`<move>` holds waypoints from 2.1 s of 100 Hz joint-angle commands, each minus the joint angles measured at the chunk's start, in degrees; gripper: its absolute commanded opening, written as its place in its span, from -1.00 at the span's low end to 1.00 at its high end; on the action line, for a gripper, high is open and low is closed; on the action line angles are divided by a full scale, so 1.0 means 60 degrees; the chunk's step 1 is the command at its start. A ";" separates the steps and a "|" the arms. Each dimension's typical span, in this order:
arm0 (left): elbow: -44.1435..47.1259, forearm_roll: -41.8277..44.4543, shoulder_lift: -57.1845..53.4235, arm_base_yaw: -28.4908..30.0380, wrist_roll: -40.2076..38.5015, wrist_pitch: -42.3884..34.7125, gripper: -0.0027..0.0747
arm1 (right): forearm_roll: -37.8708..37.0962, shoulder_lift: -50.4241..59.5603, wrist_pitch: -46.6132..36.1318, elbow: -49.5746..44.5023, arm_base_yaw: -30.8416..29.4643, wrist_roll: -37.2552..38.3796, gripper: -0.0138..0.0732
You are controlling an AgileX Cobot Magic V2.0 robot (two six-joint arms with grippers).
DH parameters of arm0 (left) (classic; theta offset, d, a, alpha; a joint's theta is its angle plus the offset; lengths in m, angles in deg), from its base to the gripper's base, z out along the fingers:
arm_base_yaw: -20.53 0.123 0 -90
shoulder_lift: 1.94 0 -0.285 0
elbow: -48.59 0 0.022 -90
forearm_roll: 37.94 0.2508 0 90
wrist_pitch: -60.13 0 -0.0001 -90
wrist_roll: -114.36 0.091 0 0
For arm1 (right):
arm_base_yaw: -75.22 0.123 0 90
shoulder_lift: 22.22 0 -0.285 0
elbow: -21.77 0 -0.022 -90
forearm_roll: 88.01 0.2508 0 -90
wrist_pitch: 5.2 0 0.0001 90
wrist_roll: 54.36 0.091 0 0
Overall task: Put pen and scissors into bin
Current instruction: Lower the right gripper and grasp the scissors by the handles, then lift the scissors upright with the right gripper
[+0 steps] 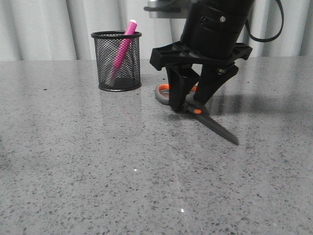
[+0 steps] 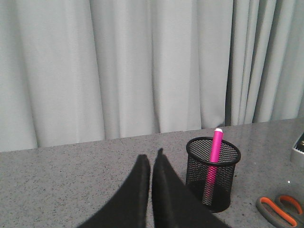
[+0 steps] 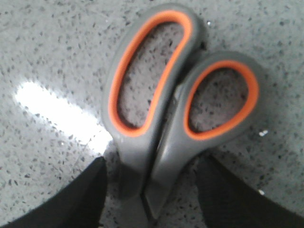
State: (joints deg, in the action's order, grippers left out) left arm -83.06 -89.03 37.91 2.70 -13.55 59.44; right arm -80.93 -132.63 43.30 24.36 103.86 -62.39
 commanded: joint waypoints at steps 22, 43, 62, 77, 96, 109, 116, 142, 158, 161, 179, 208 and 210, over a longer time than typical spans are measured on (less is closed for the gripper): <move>-0.0231 -0.0058 0.0000 0.0019 -0.0052 -0.0500 -0.98 | -0.0243 -0.0141 -0.0008 0.0327 0.0082 0.0061 0.18; -0.0231 -0.0058 0.0000 0.0019 -0.0052 -0.0506 -0.98 | -0.0307 -0.0194 0.0267 0.0327 0.0095 0.0012 -0.64; -0.0231 -0.0058 0.0000 0.0019 -0.0052 -0.0506 -0.98 | -0.0307 0.0079 0.0345 0.0327 0.0095 -0.0058 -0.85; -0.0231 -0.0058 0.0000 0.0019 -0.0052 -0.0506 -0.98 | -0.0070 0.1228 -0.0647 0.0142 0.0095 -0.0058 -0.85; -0.0231 -0.0058 0.0000 0.0019 -0.0052 -0.0506 -0.98 | 0.0493 0.3488 -0.4319 -0.1366 0.0095 -0.0058 -0.85; -0.0231 -0.0058 0.0000 0.0019 -0.0052 -0.0506 -0.98 | 0.0636 0.4266 -0.6931 -0.2303 0.0095 -0.0058 -0.85; -0.0231 -0.0058 0.0000 0.0019 -0.0052 -0.0506 -0.98 | 0.0636 0.4262 -0.8003 -0.2327 0.0144 -0.0058 -0.85; -0.0231 -0.0058 0.0000 0.0019 -0.0052 -0.0506 -0.98 | 0.0430 0.2764 -1.3968 -0.2256 0.0800 -0.0058 -0.85; -0.0231 -0.0058 0.0000 0.0019 -0.0052 -0.0506 -0.98 | 0.0342 0.1459 -1.4677 -0.1482 0.0929 -0.0058 -0.85; -0.0231 -0.0058 0.0000 0.0019 -0.0052 -0.0506 -0.98 | 0.0342 0.1249 -1.4763 -0.1318 0.0952 -0.0058 -0.85; -0.0231 -0.0058 0.0000 0.0019 -0.0052 -0.0506 -0.98 | 0.0342 0.0266 -1.4750 -0.0343 0.1015 0.0159 -0.85; -0.0231 -0.0058 0.0000 0.0019 -0.0052 -0.0506 -0.98 | 0.0342 -0.0423 -1.4250 -0.0004 0.1076 0.0287 -0.85; -0.0231 -0.0058 0.0000 0.0019 -0.0052 -0.0506 -0.98 | 0.0342 -0.0472 -1.4165 -0.0004 0.1076 0.0287 -0.85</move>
State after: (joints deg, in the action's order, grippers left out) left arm -82.96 -89.03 37.91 2.70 -13.55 59.20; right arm -78.11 -137.76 -38.77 22.38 110.32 -60.74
